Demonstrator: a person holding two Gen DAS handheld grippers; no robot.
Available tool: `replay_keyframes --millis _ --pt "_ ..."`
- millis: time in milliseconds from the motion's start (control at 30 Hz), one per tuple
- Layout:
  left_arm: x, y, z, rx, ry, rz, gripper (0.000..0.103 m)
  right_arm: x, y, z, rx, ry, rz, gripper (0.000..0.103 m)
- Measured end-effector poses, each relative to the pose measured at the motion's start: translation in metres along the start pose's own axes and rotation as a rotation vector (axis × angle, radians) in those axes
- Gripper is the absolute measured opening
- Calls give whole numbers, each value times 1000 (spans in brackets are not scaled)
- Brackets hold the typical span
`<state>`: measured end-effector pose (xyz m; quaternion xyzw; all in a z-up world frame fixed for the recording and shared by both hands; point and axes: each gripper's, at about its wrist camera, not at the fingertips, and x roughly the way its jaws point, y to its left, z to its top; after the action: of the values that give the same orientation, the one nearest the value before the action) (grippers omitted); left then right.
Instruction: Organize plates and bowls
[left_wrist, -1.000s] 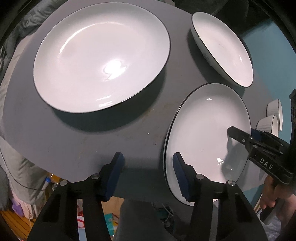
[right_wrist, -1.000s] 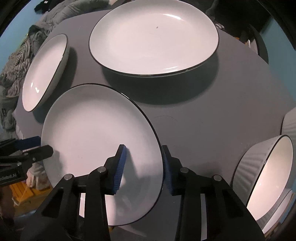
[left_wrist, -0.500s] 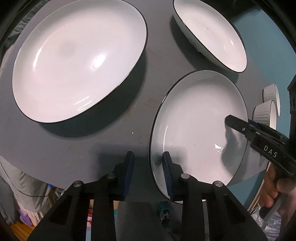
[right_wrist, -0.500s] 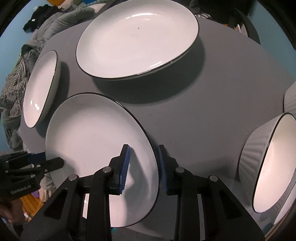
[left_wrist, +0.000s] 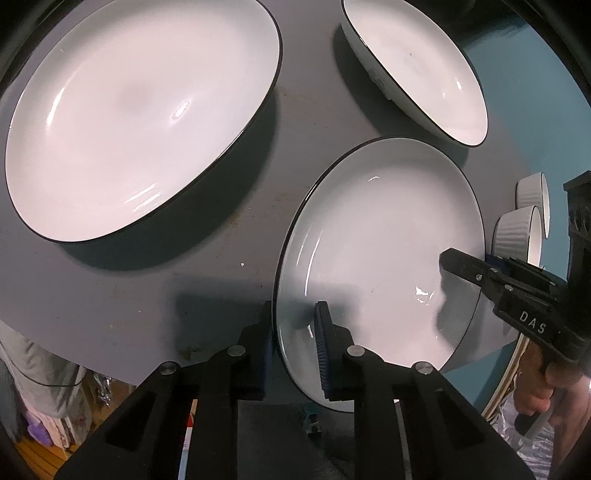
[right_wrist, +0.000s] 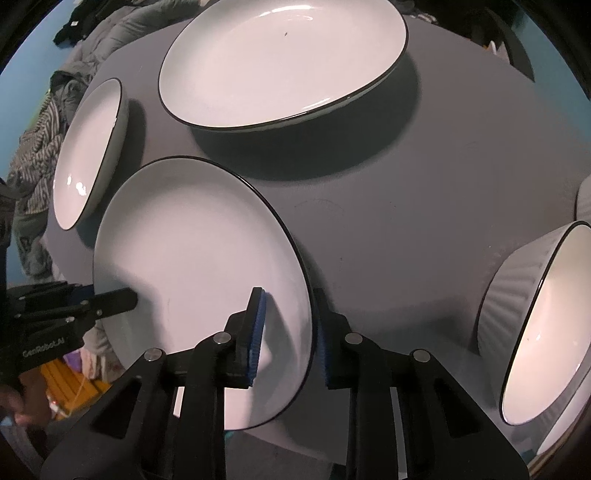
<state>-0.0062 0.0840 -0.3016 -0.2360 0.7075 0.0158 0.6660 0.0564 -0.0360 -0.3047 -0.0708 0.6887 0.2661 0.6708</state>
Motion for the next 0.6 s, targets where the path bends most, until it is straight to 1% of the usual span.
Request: replay_keyframes --millis 67,133,167,200,300,333,433,533,600 --pt "1 1 2 9 9 5 19 0 -3 2 -3 8 18 20" --pt "-3 -1 -11 2 16 0 18 -1 -8 3 -6 12 30 19" --pt "-3 0 -10 -6 17 -5 18 -2 -10 4 -6 14 32 18" --pt "-11 5 -5 -9 19 -6 18 -2 -13 5 -2 17 36 18" --pt "-12 5 -5 -1 19 3 18 -3 -20 3 11 34 44 18" --pt "-12 6 -5 -1 24 5 18 1 -12 3 11 37 42 18" --pt "-11 6 -5 5 34 7 18 2 -12 5 2 46 41 18" --pt "-11 6 -5 9 39 14 18 8 -1 10 -4 59 48 18" --pt "-12 5 -5 17 37 21 18 11 -1 10 -3 69 57 17"
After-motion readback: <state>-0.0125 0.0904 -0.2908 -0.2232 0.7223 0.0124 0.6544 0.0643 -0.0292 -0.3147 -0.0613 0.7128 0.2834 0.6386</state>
